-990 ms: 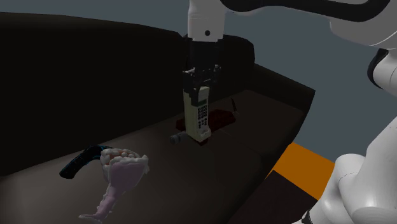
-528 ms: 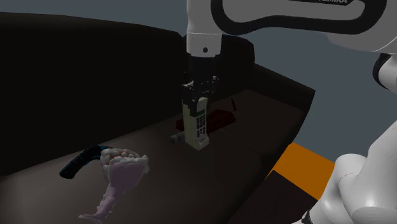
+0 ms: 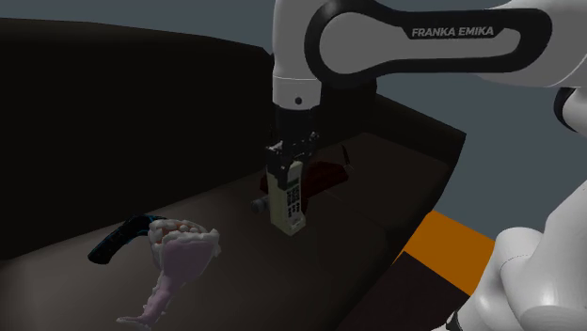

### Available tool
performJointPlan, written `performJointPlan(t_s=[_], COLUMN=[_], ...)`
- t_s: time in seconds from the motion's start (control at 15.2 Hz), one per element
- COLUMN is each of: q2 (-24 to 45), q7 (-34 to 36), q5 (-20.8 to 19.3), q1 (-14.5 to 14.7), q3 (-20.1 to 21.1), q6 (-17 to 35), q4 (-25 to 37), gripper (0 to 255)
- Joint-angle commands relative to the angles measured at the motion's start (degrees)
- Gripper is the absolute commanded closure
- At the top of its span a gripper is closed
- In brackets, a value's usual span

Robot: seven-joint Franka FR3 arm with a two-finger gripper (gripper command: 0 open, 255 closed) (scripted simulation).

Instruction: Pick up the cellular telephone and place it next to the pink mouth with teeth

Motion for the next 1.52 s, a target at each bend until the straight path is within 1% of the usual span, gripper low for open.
performJointPlan(t_s=[0.0,0.73,1.45], q2=[-0.2,0.3,2.3], q7=[0.0,0.1,0.5], q5=[0.0,0.0,-0.5], q1=[0.0,0.1,0.2], q3=[0.0,0.1,0.3], q6=[1.6,10.0,18.3], q4=[-1.7,-9.6,-15.9], gripper=[255,255,255])
